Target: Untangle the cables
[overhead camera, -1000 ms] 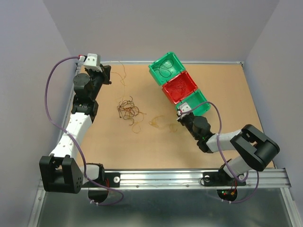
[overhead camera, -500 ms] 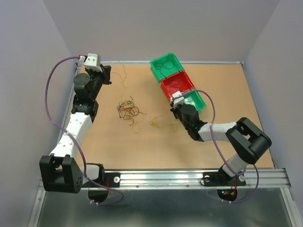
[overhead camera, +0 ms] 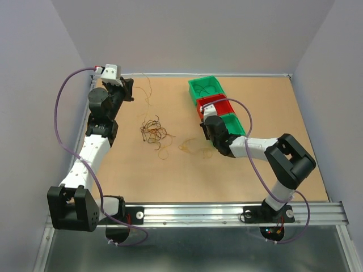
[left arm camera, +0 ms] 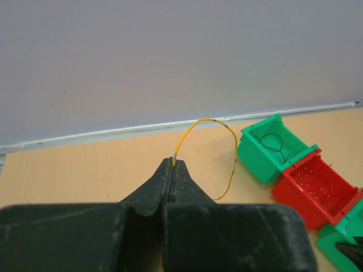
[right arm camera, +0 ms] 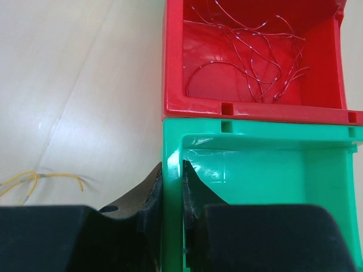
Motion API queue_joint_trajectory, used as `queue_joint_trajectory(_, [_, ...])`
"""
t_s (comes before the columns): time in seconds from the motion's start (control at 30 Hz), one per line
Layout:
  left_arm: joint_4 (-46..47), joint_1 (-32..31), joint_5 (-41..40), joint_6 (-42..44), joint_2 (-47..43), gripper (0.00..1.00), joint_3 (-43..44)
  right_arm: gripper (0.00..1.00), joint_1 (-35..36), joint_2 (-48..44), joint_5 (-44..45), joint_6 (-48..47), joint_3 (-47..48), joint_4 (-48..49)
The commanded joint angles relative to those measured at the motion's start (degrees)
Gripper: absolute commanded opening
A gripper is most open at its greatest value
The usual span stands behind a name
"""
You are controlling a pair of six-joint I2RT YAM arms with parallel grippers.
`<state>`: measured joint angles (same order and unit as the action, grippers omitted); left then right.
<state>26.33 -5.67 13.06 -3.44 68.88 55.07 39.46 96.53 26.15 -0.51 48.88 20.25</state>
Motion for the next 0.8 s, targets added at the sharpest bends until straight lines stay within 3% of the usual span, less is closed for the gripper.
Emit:
queue_joint_trajectory(0.0, [2.8,-0.5,0.4,0.7,-0.4,0.00,0.3,0.01,0.4,0.5,-0.1,0.2,6.1,0.9])
queue_joint_trajectory(0.03, [2.7,-0.5,0.3,0.7,-0.3,0.00,0.4,0.04,0.4,0.9,-1.4,-0.1,6.3,0.9])
queue_joint_trajectory(0.23, [2.7,-0.7,0.3,0.9,0.0,0.00,0.4,0.38,0.4,0.2,-7.2,-0.9,5.9,0.2])
queue_joint_trajectory(0.27, [2.7,-0.7,0.4,1.1,0.1,0.00,0.5,0.49,0.4,-1.4,-8.4,-0.9,5.4,0.4])
queue_joint_trajectory(0.37, [2.7,-0.8,0.3,1.1,0.0,0.00,0.4,0.66,0.4,-4.8,-12.6,-0.7,2.6,0.8])
queue_joint_trajectory(0.53, [2.7,-1.0,-0.1,1.3,0.0,0.00,0.4,0.70,0.4,-12.1,-20.8,0.2,-0.3,-2.5])
queue_joint_trajectory(0.77, [2.6,-1.3,-0.1,1.7,0.2,0.00,0.4,0.75,1.7,-9.3,-29.0,0.3,3.9,-13.0])
